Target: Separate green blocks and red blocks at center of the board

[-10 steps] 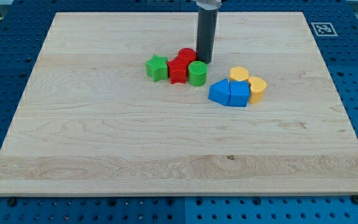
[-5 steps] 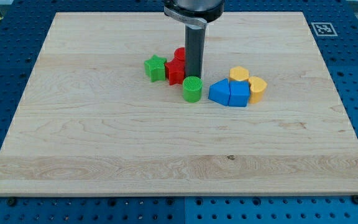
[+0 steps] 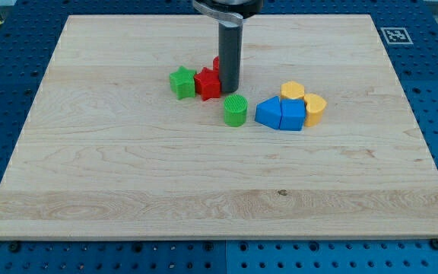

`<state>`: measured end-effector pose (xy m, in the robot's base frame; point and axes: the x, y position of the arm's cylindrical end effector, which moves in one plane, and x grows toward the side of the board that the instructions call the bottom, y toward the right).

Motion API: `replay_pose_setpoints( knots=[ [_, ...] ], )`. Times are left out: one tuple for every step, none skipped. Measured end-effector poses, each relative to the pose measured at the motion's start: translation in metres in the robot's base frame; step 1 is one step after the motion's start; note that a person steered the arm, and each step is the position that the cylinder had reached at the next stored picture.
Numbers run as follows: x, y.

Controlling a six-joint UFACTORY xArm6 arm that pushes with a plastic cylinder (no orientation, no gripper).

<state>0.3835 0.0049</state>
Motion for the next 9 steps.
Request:
replay_pose_setpoints(
  knots=[
    [0.006,-0.017],
    [0.014,-0.027],
    [0.030,-0.031],
    [0.041,-0.031],
    [0.049,-0.031],
    [0.054,-0.031],
    [0.056,-0.031],
    [0.058,-0.031],
    [0.058,-0.031]
  ],
)
